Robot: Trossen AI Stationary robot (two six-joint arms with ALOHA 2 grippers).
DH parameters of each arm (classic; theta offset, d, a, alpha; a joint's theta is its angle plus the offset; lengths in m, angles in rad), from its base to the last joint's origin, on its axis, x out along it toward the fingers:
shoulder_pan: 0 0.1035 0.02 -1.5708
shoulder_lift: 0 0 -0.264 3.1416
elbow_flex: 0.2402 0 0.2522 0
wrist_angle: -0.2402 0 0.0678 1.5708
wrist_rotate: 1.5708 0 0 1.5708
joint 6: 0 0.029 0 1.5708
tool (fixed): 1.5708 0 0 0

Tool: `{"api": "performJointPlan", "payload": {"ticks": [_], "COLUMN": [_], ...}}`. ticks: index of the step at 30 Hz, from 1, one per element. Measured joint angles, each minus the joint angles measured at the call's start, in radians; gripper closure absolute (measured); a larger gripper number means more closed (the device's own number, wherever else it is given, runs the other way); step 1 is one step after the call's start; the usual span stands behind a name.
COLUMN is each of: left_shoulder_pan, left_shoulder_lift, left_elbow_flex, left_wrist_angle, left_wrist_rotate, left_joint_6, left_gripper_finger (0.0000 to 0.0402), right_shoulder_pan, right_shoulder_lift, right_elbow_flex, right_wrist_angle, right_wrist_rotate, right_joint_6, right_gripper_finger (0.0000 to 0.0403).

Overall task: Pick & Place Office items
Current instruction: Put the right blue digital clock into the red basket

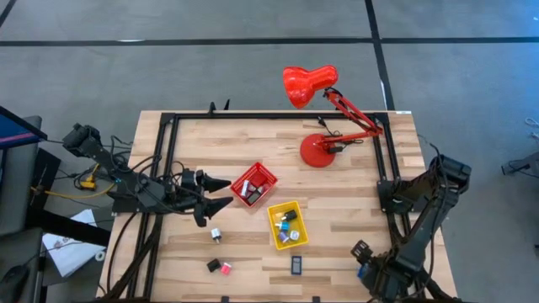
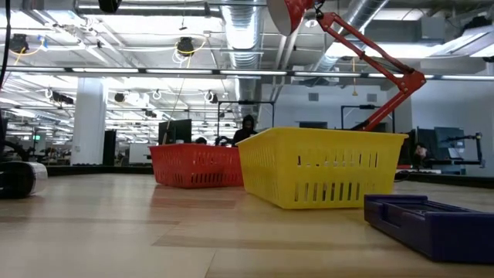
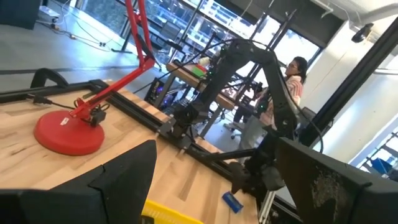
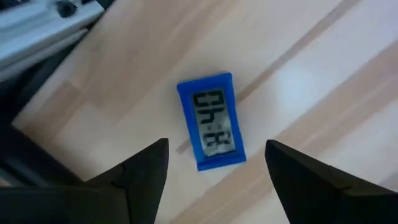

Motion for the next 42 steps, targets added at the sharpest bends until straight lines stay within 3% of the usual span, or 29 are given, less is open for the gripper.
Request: {"api": "performJointPlan", "payload": {"ticks": [10, 27, 42], "left_shoulder_pan": [0.0, 0.0, 0.0], "left_shoulder_lift": [0.0, 0.0, 0.0], "left_elbow_flex": [0.0, 0.0, 0.0], "left_wrist_angle": [0.001, 0.001, 0.001], "left_wrist_rotate": [-0.001, -0.023, -0.027], "left_joint_6": [-0.016, -0.023, -0.023], "left_gripper_finger": [0.0078, 0.0078, 0.0078], "right_shoulder_pan": [-0.04, -0.011, -0.007], "right_shoulder_lift": [0.0, -0.002, -0.002], "right_elbow_flex": [-0.131, -0.202, -0.208], "right_wrist_angle": [0.097, 0.276, 0.31], "right_wrist_rotate": [0.011, 0.001, -0.001], "right_joint_6": [-0.066, -0.093, -0.1], "right_gripper_finger": [0.0143, 0.0144, 0.0217]}}
